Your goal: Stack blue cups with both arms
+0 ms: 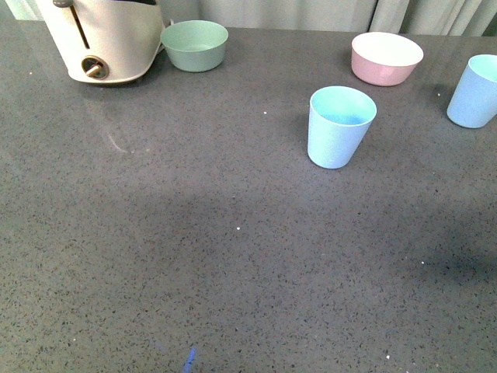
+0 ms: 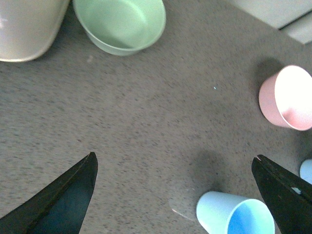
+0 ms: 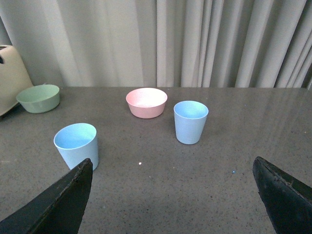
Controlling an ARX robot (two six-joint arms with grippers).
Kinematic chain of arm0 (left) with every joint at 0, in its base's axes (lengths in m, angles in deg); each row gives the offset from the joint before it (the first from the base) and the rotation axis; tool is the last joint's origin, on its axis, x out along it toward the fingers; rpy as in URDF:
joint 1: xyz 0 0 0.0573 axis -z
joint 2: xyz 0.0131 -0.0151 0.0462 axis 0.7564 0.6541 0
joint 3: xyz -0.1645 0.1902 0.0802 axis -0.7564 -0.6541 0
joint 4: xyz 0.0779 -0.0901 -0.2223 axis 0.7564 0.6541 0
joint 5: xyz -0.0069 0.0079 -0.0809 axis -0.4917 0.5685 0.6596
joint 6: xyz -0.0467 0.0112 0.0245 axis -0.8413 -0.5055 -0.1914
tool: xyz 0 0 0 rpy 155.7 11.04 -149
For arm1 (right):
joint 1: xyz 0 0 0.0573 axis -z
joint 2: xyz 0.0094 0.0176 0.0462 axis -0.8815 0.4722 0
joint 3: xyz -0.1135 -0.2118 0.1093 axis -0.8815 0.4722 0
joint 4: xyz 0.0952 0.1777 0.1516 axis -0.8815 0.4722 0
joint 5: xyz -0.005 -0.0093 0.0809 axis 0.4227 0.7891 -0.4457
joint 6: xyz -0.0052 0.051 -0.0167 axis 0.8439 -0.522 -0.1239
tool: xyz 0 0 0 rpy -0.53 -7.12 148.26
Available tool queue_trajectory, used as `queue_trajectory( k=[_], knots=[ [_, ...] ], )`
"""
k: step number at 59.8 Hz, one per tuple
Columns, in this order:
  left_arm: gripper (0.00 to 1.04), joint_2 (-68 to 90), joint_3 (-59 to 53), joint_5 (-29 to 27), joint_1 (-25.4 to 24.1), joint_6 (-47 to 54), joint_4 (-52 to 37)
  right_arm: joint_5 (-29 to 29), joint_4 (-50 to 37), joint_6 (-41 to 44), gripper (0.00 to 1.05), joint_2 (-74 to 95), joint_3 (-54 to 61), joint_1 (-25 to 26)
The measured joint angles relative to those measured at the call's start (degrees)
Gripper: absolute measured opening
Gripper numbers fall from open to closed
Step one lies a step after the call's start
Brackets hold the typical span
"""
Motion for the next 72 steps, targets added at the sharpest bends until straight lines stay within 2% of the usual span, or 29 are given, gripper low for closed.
queue_trajectory(
  k=[3,5,6,8,11,14,18,27,44,66,72],
  knots=[
    [0.94,-5.66,-7.89,-0.96,-2.84,2.36,-5.38,0.02,0.00,0.00,0.96,0.00,0.00,0.00],
    [0.88,-9.51,-15.08,-6.03,-4.28,7.58,-16.79,0.02,0.00,0.00,0.96,0.00,0.00,0.00],
    [0.82,-12.50,-20.63,-8.31,-5.68,11.50,-25.79,-0.09,0.00,0.00,0.96,0.00,0.00,0.00],
    [0.73,-17.66,-29.97,-7.41,-8.44,19.65,-40.54,-0.04,0.00,0.00,0.96,0.00,0.00,0.00],
    [0.63,-23.78,-40.02,-5.42,-11.78,26.43,-54.40,0.02,0.00,0.00,0.96,0.00,0.00,0.00],
    [0.56,-27.47,-45.51,-5.33,-13.33,28.83,-60.17,0.07,0.00,0.00,0.96,0.00,0.00,0.00],
    [0.38,-33.99,-55.71,-4.31,-14.86,32.57,-67.12,0.00,0.00,0.02,0.96,0.00,0.00,0.00],
    [0.01,-40.26,-70.14,-2.03,-15.98,34.60,-70.88,-0.04,0.00,0.00,0.96,0.00,0.00,0.00],
    [0.02,-53.29,-83.38,2.08,-20.57,35.15,-71.97,0.02,0.02,0.00,0.96,0.00,0.00,0.00],
    [0.02,-70.05,-92.02,2.47,-20.59,35.19,-63.60,0.02,0.00,0.00,0.96,0.00,0.00,0.00],
    [0.02,-71.04,-94.20,2.45,-20.59,35.19,-65.70,0.02,0.00,0.00,0.96,0.00,0.00,0.00]
  ],
)
